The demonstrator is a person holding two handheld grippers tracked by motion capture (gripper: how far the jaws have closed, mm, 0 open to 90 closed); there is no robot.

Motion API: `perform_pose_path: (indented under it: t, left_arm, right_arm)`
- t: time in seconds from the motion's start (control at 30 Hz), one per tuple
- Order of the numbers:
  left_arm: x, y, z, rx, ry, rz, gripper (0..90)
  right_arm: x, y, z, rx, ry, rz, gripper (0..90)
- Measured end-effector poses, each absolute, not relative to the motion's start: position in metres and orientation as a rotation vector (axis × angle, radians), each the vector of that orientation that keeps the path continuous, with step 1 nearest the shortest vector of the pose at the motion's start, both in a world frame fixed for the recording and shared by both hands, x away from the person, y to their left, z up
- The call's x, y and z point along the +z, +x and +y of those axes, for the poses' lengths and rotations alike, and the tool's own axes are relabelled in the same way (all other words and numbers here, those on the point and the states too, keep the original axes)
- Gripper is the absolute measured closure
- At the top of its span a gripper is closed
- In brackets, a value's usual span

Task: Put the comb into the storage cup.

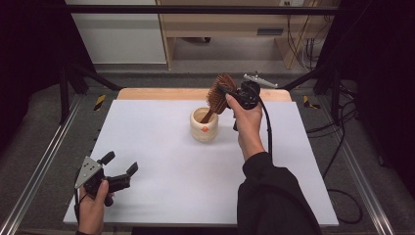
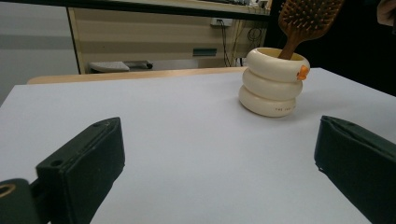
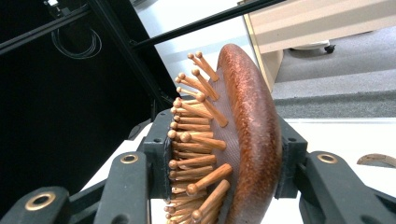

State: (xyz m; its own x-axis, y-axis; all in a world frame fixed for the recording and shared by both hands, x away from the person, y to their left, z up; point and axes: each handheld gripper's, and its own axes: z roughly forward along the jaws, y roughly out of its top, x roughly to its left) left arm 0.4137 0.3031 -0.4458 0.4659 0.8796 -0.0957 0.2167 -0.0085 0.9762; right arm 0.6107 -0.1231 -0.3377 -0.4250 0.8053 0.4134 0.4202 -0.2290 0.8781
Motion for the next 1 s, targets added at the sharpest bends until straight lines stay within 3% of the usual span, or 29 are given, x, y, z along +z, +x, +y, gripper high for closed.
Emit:
perform_pose_path:
  t: [1.0]
  left_arm:
    - [-0.446,0.414,0.302,0.693,1.526,0.999,1.8]
  right_arm:
    - [-0.351,0.612,-0.12,1.704,1.484,1.717,51.9]
